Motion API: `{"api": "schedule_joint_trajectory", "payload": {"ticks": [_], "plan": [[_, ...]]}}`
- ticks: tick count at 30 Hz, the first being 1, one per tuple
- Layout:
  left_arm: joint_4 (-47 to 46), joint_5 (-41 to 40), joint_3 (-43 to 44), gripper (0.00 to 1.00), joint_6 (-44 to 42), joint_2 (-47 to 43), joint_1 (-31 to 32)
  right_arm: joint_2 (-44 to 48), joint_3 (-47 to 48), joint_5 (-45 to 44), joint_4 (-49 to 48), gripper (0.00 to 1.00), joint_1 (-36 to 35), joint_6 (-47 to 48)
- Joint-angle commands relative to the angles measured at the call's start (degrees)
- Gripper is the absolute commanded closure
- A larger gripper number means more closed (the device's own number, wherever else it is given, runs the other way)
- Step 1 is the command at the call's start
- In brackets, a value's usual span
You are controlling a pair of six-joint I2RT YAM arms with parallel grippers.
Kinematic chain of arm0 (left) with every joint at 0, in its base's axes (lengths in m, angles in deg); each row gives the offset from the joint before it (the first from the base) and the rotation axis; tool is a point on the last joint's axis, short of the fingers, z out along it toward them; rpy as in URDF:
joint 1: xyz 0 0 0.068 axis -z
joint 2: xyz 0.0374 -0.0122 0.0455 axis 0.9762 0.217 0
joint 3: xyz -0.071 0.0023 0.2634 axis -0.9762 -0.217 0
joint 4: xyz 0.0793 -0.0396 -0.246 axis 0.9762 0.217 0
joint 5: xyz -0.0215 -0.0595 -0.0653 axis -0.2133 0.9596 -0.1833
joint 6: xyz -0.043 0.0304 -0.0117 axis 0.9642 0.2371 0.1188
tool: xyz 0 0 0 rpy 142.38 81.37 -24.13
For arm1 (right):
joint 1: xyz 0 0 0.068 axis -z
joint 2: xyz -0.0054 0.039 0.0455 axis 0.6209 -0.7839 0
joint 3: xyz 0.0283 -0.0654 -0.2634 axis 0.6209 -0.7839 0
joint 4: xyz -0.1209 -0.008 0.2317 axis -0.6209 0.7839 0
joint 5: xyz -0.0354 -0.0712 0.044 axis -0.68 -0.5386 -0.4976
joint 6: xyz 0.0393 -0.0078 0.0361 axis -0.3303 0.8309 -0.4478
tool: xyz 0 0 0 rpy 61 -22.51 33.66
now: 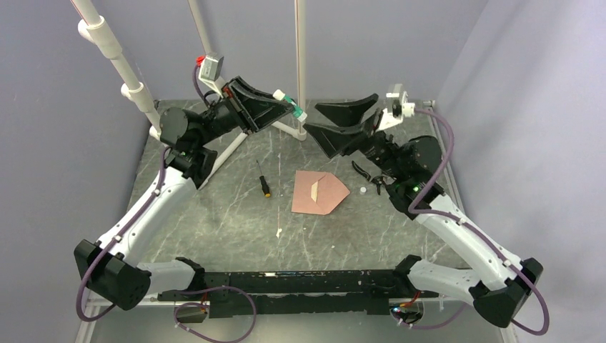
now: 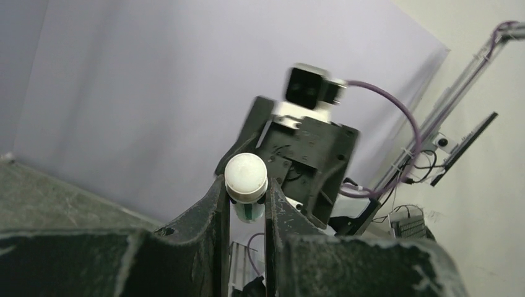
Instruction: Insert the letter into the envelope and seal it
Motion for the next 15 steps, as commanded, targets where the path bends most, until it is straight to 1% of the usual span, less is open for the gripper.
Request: {"api": "schedule_joint_trajectory", "payload": {"ticks": [1,3,7,11,13,15], "plan": [[10.2,-2.5,4.5,0.98,0.5,0.2,0.1,2.3,0.2,1.5,1.3,0.32,0.1,32.8],[12.8,-2.9,5.7,0.98,1.6,0.7,0.1,1.4,2.1,3.8,5.1,0.33,0.1,41.7],[16.0,-3.3,7.6,0.98,3.6,1.8,0.1,0.1,4.7,5.5,8.8,0.4,0.0,52.2],[16.6,-3.1,7.9,0.98,4.4,2.6,0.1,-0.5,5.4,5.3,8.8,0.46,-0.1,56.5],[16.6,-2.9,7.7,0.98,4.6,2.9,0.1,-1.1,6.1,5.7,8.7,0.49,-0.1,56.8],[15.9,-2.7,7.4,0.97,5.1,3.2,0.1,-1.9,6.3,6.0,8.3,0.49,0.0,56.7]]}}
